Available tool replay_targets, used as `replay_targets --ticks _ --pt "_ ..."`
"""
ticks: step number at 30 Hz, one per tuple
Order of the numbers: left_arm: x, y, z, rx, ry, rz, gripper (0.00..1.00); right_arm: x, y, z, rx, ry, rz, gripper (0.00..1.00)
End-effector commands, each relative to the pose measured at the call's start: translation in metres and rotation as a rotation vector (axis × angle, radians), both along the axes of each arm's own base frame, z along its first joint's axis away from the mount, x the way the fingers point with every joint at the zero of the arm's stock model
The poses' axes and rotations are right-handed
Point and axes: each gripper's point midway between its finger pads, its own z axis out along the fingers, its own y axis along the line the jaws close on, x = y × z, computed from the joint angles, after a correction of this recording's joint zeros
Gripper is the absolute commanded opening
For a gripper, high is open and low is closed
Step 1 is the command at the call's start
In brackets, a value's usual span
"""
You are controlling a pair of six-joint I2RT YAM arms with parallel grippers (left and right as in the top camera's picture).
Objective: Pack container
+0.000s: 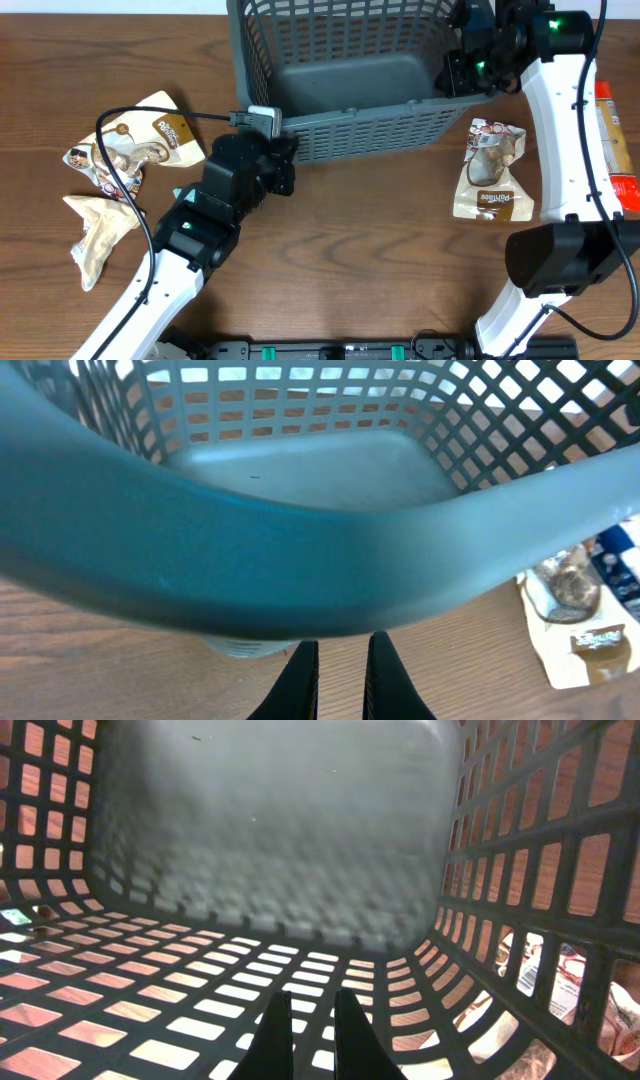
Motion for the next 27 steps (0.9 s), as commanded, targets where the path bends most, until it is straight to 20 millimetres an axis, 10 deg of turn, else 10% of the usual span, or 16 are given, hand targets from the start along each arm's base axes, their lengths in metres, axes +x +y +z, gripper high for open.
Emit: replay_targets --ticks 1,27 --pt "0.009 0.006 0.015 0.026 -0.051 0.032 0.06 -0.004 0.006 -0.008 0.002 0.03 0.023 0.01" --pt "0.021 0.022 0.026 0.059 -0.089 0.059 0.06 -0.017 0.016 -0.011 0.012 0.079 0.048 0.01"
